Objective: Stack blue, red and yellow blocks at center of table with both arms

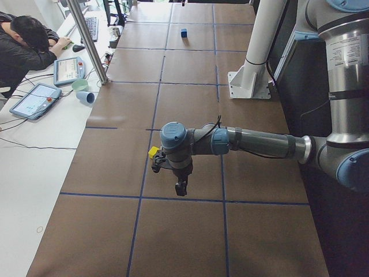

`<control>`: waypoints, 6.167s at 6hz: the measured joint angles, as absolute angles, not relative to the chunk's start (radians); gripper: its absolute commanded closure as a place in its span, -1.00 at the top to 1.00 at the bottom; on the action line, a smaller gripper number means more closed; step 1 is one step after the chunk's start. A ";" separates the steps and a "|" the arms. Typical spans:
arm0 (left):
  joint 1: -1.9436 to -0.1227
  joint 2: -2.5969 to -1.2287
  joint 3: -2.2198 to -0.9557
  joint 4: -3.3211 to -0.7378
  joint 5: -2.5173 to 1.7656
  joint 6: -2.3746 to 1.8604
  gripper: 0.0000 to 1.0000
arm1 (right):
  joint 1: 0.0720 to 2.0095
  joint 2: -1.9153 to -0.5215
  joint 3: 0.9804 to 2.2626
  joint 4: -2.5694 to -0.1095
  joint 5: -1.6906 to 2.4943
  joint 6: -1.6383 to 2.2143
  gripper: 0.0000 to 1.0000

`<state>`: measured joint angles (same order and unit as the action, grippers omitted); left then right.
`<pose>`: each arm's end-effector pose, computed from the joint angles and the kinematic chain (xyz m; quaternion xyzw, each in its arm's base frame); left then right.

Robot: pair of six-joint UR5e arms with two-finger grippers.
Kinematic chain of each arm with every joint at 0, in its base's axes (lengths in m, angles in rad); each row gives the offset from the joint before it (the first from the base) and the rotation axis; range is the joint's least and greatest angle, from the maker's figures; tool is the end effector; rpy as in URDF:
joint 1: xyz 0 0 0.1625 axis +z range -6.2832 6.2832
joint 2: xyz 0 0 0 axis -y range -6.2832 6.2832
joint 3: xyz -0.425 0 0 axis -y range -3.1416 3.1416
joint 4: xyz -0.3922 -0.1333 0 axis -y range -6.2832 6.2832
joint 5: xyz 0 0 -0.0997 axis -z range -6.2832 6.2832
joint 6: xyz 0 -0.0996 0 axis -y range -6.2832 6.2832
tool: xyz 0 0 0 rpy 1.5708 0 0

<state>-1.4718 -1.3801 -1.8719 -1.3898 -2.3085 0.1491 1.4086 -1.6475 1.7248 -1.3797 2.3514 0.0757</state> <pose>-0.0261 -0.4081 0.6171 -0.0239 0.3610 0.1027 0.9266 -0.0141 -0.4774 0.5978 0.0781 -0.3891 -0.0905 0.9134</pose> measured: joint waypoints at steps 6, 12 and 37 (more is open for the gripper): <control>-1.471 -1.381 -1.873 -1.392 -2.310 0.147 1.00 | 1.061 -1.615 1.680 -1.102 2.177 0.431 1.00; -1.471 -1.381 -1.873 -1.391 -2.310 0.147 1.00 | 0.998 -1.604 1.603 -1.102 2.179 0.450 -1.00; -1.395 -1.529 -1.854 -1.585 -2.309 0.109 1.00 | 1.481 -1.566 1.627 -1.497 2.324 -0.273 1.00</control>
